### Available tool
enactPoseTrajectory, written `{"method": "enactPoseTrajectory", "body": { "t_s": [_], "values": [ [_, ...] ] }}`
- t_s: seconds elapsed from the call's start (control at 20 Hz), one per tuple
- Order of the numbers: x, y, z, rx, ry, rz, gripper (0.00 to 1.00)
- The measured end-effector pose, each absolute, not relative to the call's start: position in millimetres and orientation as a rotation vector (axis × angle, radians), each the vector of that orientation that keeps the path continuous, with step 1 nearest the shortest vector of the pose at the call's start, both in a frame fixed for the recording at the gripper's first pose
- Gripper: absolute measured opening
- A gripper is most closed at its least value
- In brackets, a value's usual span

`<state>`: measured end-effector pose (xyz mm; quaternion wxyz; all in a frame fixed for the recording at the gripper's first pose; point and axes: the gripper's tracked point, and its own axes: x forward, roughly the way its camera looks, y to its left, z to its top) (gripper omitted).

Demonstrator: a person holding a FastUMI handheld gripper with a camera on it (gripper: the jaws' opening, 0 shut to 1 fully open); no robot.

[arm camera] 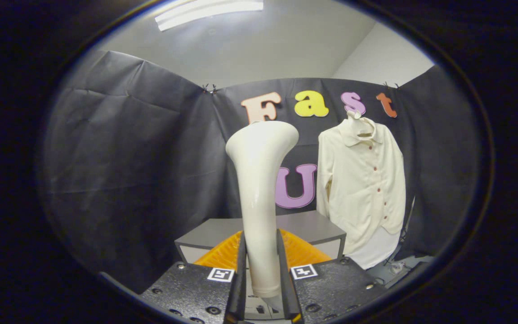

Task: Iron the clothes twice with a garment steamer, once on the left side and once on the right side.

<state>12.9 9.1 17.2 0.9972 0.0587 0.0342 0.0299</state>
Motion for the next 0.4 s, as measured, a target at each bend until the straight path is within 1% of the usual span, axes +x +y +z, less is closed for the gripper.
{"method": "enactPoseTrajectory", "body": {
  "t_s": [0.4],
  "values": [
    [8.9,8.1,25.2,0.053,0.031,0.043,0.31]
  ]
}}
